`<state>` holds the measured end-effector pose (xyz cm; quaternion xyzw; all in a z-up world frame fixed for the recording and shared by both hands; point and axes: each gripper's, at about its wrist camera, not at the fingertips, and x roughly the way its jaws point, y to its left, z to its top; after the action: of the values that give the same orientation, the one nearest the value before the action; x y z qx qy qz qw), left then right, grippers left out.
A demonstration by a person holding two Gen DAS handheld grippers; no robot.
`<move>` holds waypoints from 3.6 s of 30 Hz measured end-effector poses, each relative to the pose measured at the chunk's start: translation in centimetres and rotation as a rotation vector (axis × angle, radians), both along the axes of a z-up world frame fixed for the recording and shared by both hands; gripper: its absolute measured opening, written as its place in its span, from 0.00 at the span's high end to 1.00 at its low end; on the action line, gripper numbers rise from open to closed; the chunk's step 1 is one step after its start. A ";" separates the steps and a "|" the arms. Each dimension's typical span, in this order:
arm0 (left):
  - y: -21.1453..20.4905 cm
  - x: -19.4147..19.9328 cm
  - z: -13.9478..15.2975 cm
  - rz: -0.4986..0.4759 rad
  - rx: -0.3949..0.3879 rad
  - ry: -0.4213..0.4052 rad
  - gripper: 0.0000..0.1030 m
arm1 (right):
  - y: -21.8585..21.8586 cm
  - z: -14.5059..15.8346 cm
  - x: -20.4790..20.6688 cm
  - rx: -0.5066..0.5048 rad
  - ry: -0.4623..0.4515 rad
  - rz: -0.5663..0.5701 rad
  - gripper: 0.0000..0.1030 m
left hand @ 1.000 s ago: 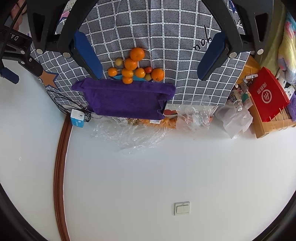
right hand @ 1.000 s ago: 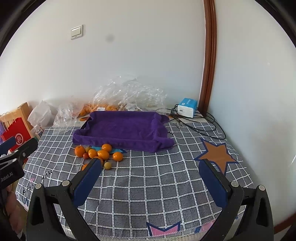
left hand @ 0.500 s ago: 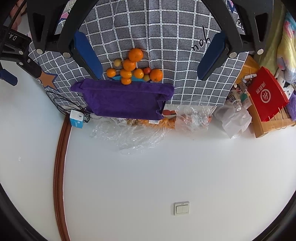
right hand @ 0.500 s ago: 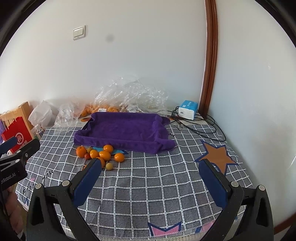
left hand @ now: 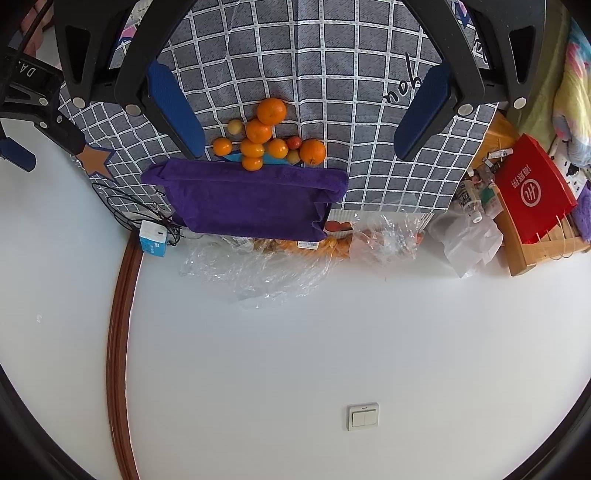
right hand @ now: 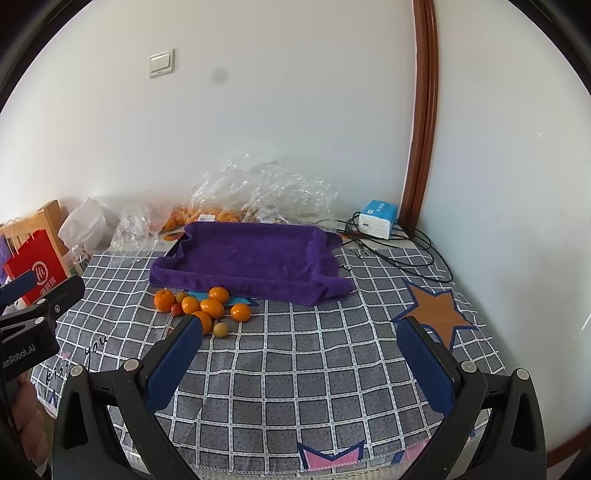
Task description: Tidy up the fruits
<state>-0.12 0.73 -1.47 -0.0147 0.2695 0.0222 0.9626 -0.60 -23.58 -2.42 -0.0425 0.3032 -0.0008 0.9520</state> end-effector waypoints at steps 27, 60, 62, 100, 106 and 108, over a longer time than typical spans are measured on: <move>0.6 0.0 -0.2 0.009 0.004 0.005 0.00 | 0.9 -0.7 0.6 -0.021 0.021 0.014 0.00; 7.7 9.3 -10.8 0.140 -0.037 0.247 0.11 | 1.9 -11.3 11.4 0.075 0.186 0.083 0.15; 8.6 9.9 -11.9 0.142 -0.059 0.274 0.16 | 2.5 -12.3 12.4 0.083 0.223 0.114 0.22; 5.8 18.4 -16.8 -0.087 -0.304 0.271 0.40 | 1.5 -18.2 17.3 0.056 0.267 0.150 0.67; 4.9 18.3 -17.4 -0.099 -0.258 0.278 0.60 | 2.0 -18.4 17.1 0.030 0.263 0.157 0.67; 4.7 18.2 -17.3 -0.099 -0.246 0.271 0.61 | 2.0 -18.4 17.0 0.029 0.263 0.159 0.67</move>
<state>18.10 5.43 -18.81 -0.1159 0.3975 -0.0566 0.9085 16.43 -21.58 -20.82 -0.0523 0.4211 0.0846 0.9016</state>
